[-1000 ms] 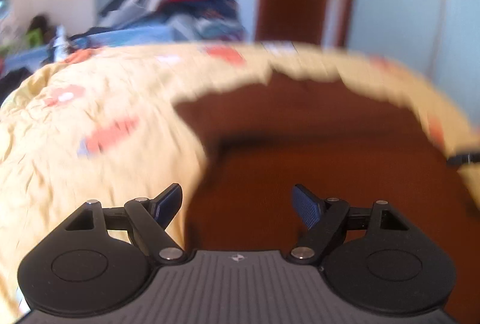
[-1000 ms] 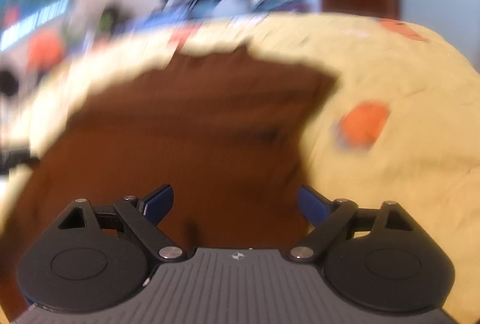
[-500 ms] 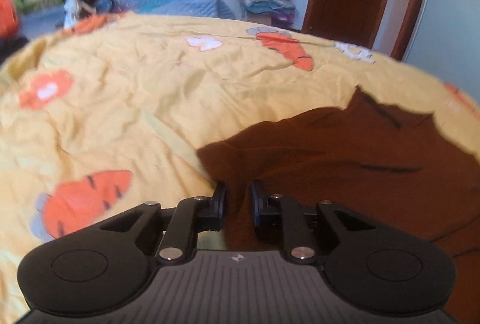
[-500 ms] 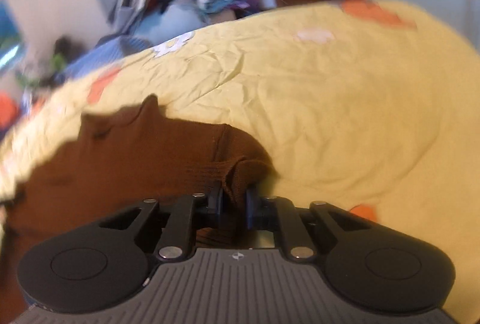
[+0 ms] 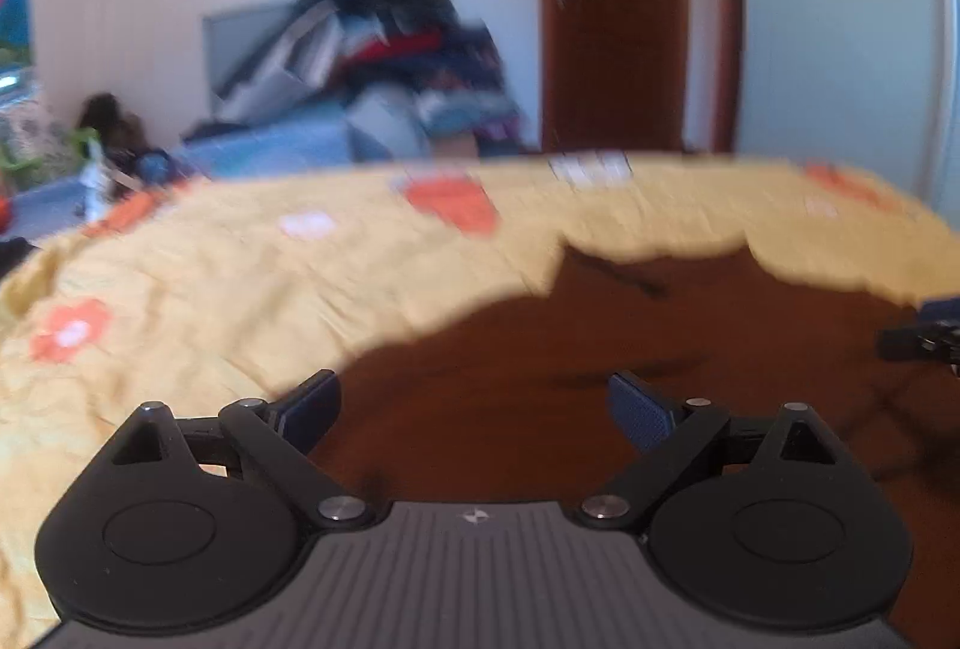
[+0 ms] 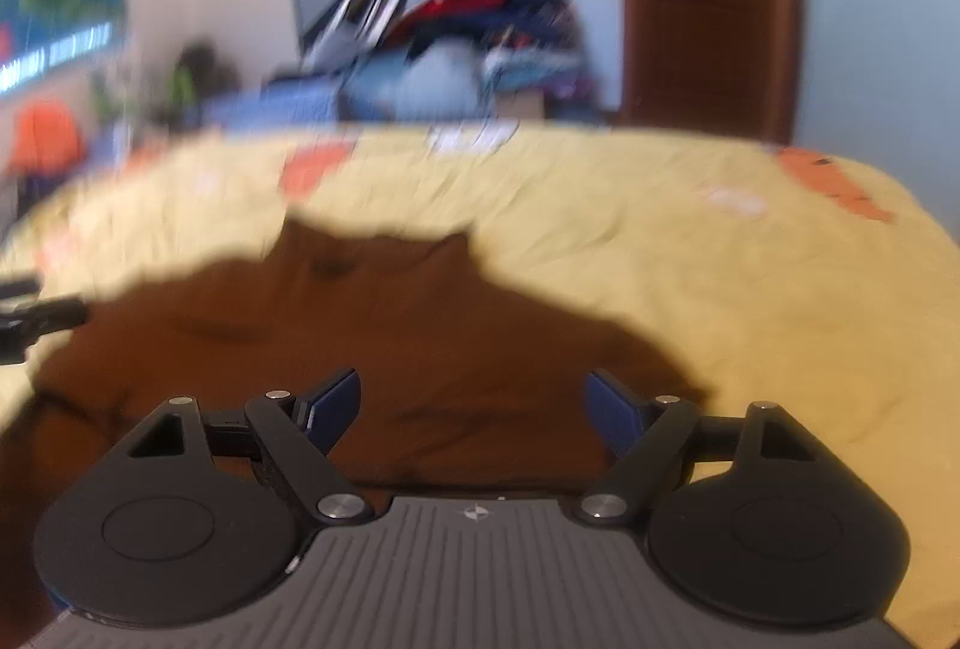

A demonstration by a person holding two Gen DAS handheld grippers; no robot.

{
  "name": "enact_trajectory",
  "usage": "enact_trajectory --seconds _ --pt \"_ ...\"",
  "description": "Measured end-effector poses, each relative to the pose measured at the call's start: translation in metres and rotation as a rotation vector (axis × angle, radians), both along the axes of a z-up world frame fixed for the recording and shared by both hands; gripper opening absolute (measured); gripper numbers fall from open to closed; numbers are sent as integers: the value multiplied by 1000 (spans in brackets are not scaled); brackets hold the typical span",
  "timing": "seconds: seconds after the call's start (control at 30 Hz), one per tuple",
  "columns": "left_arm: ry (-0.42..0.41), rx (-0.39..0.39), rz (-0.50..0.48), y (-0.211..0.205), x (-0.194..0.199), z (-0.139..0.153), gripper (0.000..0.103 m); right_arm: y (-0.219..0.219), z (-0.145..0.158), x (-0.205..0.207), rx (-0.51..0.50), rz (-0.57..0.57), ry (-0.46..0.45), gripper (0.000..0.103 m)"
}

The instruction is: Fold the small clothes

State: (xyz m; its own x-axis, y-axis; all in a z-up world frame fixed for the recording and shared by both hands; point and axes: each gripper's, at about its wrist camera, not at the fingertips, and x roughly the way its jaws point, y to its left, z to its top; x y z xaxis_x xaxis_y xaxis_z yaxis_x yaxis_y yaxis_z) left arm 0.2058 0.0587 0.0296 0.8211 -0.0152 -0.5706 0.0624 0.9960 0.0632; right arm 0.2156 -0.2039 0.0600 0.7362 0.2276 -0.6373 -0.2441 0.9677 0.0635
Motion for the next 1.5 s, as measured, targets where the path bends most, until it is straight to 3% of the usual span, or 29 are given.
enact_trajectory --seconds 0.07,0.13,0.23,0.27,0.37,0.43,0.47,0.5,0.57,0.6,0.67,0.77,0.8,0.87,0.93,1.03,1.1,1.3,1.4,1.43,1.5 --pt "137 22 24 -4 17 -27 95 13 -22 7 -72 4 65 82" --pt "70 0 5 7 10 -36 96 9 -31 -6 -88 29 -2 82" --pt "69 3 9 15 11 -37 96 -2 -34 -21 -94 48 -34 85" --pt "68 11 13 15 12 -36 96 -2 -33 -22 -107 40 -30 89" --pt "51 70 37 2 -3 -22 93 5 -22 -24 -156 -7 -4 89" --pt "15 22 -37 -7 -28 -11 93 12 -9 -39 -125 -33 1 88" --pt "10 12 -74 -14 -39 -9 94 15 -7 -48 -81 3 -8 93" --pt "19 19 -104 -20 -48 -10 94 18 -7 -56 -52 36 -4 98" --pt "65 55 -136 -29 -54 -22 94 24 -19 -63 -86 47 48 98" --pt "102 90 -131 -31 -54 -31 95 24 -29 -64 -119 43 80 101" --pt "97 50 -96 -19 -62 -36 95 11 -36 -75 -87 58 30 102" --pt "146 -8 -46 -1 -75 -29 94 8 -24 -86 -138 40 54 100" --pt "142 -22 -43 2 -80 -27 94 10 -19 -89 -143 17 74 95" --pt "139 -41 -49 1 -90 -26 94 14 -8 -100 -67 23 68 95" --pt "148 -22 -66 -8 -92 -31 94 25 -4 -110 -10 53 45 100" --pt "104 9 -72 -15 -103 -41 95 45 -23 -110 -77 82 100 101" --pt "91 -12 -67 -11 -108 -44 95 41 -38 -123 -96 102 39 103" --pt "89 -18 -33 -13 -117 -43 95 23 -29 -150 -56 -28 86 102" --pt "96 -17 -12 -15 -119 -42 95 34 -26 -176 -2 30 99 103" --pt "99 -17 -6 -16 -122 -42 95 41 -32 -180 -28 45 108 103" --pt "107 -17 4 -16 -128 -40 95 53 -38 -200 -116 63 11 103"
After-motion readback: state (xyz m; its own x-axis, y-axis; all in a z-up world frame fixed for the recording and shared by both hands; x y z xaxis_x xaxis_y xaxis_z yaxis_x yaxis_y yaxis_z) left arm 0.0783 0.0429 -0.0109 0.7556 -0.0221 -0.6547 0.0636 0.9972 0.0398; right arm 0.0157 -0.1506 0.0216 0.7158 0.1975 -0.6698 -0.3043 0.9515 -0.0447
